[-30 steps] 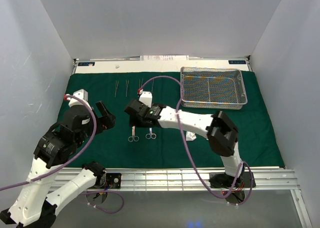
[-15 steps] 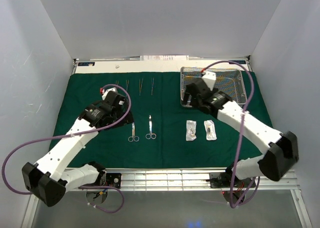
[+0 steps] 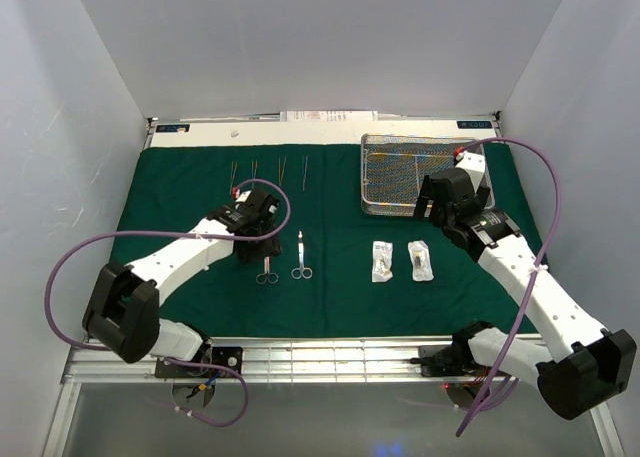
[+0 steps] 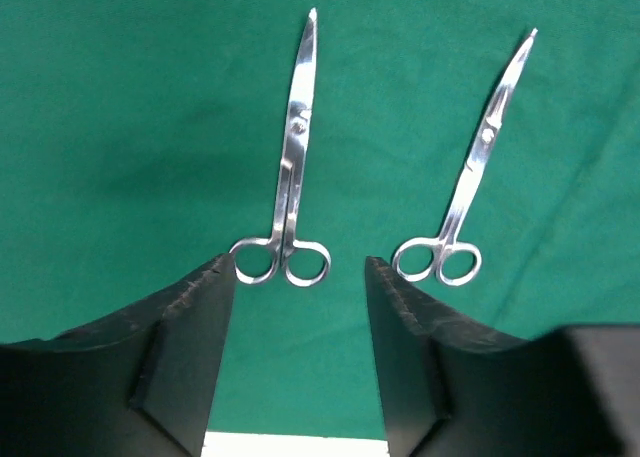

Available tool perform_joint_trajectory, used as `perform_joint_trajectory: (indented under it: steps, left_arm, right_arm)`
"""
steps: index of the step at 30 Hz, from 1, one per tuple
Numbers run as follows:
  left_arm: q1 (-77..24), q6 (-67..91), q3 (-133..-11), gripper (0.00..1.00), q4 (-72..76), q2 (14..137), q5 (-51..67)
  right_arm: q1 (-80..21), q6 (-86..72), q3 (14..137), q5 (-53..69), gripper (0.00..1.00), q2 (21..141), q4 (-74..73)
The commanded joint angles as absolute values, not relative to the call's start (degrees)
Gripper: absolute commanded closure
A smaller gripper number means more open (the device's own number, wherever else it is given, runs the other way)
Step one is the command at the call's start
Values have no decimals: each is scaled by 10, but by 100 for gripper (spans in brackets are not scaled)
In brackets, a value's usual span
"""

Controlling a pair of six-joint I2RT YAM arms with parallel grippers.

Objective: Open and lay out the surgical kit
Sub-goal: Adjust the medical item in the surgical kit.

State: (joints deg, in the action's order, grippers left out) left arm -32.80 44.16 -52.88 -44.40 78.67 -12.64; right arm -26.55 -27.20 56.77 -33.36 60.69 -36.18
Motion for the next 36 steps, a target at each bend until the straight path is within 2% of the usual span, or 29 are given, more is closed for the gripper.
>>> perform_joint_trajectory:
  steps: [1, 3, 10, 29, 36]
  left_arm:
    - [-336, 430, -533, 37, -397, 816, -138]
    - [-337, 424, -537, 44, -391, 831, -144]
    - [-338, 409, -543, 53, -382, 869, -151]
    - [-338, 386, -541, 58, -370, 908, -161]
    - [-338, 384, -536, 63, -371, 911, -160]
  right_arm:
    - [-250, -242, 563, -315, 10, 603, -343]
    - [-243, -236, 565, -308, 10, 609, -344]
    - [-229, -222, 563, -295, 10, 613, -330]
    - [-201, -214, 560, -256, 10, 628, -317]
    - [-193, -214, 559, -246, 10, 629, -314]
